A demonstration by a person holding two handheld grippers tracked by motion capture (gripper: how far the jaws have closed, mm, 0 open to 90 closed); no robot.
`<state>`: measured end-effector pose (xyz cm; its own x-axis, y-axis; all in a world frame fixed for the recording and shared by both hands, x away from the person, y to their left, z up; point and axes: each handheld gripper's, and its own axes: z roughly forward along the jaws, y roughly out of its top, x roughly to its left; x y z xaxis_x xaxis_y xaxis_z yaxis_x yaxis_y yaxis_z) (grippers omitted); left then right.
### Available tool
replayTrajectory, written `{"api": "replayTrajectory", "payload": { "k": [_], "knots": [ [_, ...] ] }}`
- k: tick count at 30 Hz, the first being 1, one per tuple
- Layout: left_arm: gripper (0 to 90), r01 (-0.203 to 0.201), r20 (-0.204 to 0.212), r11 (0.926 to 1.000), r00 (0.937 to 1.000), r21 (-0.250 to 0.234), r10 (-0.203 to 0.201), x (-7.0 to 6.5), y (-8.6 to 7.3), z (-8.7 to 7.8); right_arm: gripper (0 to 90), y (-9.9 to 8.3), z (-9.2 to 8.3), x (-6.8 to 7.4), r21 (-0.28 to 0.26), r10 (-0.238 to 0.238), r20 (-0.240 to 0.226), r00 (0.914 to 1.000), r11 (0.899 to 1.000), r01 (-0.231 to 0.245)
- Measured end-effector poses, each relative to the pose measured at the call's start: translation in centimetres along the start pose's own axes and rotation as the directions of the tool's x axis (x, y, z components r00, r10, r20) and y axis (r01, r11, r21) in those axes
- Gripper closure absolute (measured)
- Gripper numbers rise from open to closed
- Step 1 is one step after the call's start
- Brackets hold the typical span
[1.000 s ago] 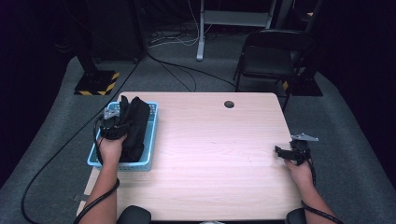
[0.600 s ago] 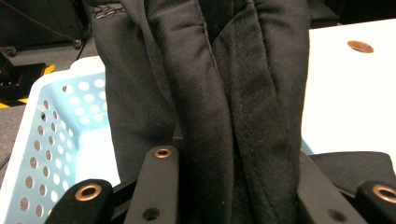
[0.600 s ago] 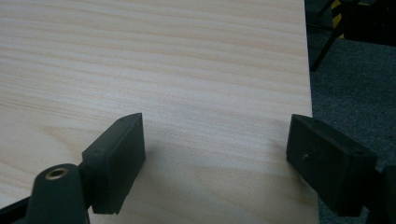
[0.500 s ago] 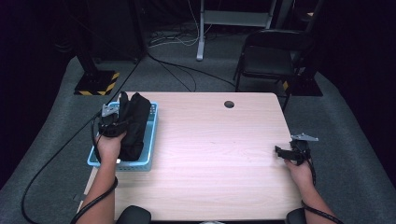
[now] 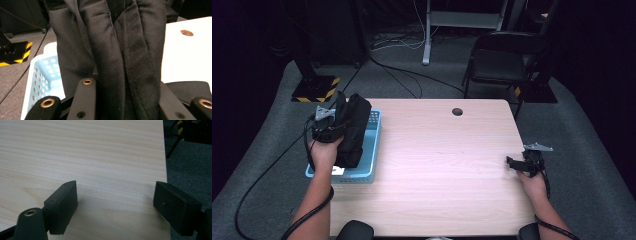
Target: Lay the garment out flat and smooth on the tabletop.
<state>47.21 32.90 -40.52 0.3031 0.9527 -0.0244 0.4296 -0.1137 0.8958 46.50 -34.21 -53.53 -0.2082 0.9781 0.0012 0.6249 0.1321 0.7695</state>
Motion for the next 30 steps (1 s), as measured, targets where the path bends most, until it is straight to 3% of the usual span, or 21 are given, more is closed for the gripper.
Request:
{"api": "replayTrajectory", "payload": {
  "k": [30],
  "knots": [
    [72.9, -0.041, 0.052, 0.9987, 0.9977, -0.029, 0.043, -1.9, 3.1, -1.7, 18.5, 0.0, 0.0, 0.0, 0.000, 0.000, 0.000, 1.0000, 1.000, 0.000]
  ]
}}
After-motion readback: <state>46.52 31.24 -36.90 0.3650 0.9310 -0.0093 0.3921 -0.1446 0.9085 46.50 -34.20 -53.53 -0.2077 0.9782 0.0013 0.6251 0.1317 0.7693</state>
